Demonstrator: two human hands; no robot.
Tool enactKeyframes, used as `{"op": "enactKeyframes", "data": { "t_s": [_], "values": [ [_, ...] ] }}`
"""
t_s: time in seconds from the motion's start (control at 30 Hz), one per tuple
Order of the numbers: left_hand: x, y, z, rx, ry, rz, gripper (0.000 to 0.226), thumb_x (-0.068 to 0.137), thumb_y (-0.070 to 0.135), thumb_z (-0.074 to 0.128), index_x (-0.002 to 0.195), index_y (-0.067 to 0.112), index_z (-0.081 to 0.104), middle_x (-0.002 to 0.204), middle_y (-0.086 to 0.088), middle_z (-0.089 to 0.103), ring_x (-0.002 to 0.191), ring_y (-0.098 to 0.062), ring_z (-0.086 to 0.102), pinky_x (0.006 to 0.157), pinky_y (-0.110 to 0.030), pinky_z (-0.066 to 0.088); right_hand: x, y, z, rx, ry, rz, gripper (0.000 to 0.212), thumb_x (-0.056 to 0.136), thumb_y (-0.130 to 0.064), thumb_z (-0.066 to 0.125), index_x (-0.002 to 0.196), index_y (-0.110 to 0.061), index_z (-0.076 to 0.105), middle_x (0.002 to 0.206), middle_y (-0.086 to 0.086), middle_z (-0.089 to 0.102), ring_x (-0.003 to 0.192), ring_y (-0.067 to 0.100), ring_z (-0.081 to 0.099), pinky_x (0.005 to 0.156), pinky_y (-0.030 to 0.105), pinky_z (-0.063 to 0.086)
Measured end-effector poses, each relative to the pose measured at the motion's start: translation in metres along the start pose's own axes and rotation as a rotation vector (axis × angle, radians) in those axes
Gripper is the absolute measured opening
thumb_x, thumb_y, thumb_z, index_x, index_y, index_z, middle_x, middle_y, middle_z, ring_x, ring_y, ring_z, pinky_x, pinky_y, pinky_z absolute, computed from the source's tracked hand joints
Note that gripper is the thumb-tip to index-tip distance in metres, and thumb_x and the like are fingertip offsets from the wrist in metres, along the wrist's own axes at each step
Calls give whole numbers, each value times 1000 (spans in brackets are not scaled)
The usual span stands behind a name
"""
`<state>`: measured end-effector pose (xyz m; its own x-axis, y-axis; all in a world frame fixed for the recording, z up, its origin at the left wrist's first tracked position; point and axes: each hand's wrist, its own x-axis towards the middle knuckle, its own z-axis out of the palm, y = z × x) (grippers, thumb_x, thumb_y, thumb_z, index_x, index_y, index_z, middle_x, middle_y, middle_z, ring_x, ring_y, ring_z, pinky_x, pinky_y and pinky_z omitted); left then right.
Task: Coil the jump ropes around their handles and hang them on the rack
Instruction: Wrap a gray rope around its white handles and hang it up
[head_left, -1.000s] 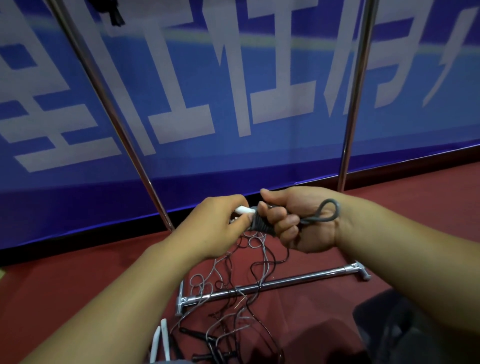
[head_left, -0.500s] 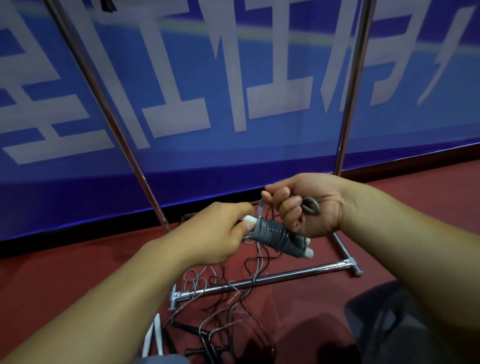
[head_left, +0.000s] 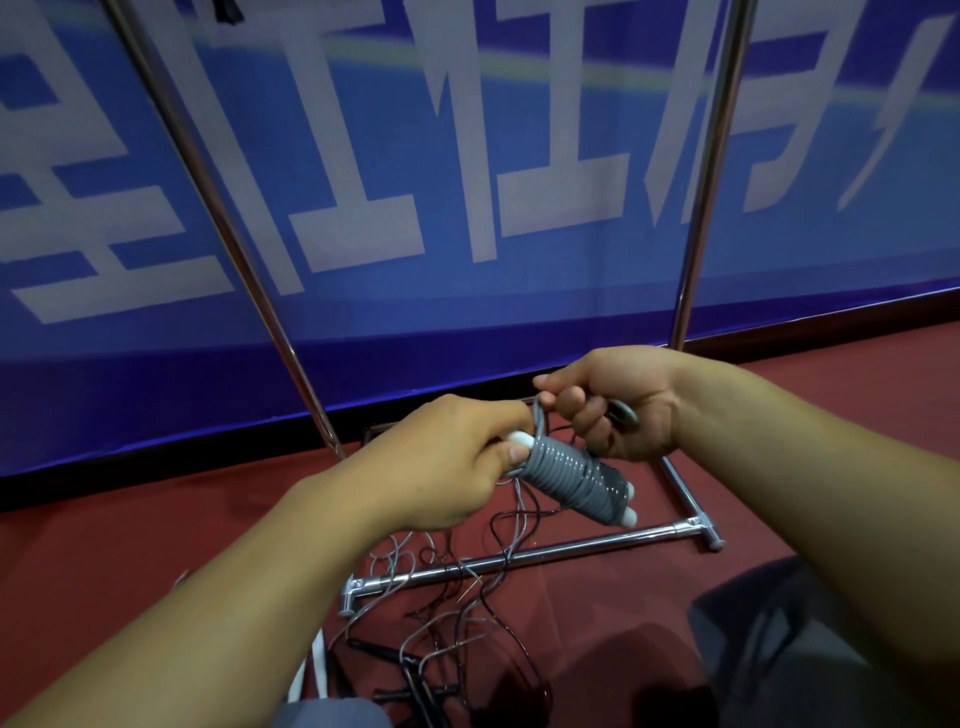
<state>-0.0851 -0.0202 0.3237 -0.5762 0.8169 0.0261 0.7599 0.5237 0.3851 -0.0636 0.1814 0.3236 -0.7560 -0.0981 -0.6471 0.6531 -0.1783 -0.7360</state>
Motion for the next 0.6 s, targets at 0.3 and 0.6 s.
{"op": "enactKeyframes", "data": {
  "t_s": [0.3, 0.6],
  "values": [
    [-10, -1, -5, -348, 25, 20, 12, 100, 20, 54, 94, 16, 64, 74, -1, 60, 64, -9, 52, 63, -30, 45, 11, 6, -9, -535, 38, -428, 47, 95, -41, 60, 53, -20, 57, 52, -1, 42, 46, 11, 33, 47, 23, 30],
    [-14, 6, -7, -1159, 229, -115, 21, 102, 13, 44, 106, 1, 60, 70, -3, 61, 59, -12, 54, 63, -26, 51, 35, 14, -22, -465, 25, -638, 16, 91, -13, 66, 87, -1, 57, 71, 9, 56, 60, 12, 50, 54, 27, 42]
  ]
}}
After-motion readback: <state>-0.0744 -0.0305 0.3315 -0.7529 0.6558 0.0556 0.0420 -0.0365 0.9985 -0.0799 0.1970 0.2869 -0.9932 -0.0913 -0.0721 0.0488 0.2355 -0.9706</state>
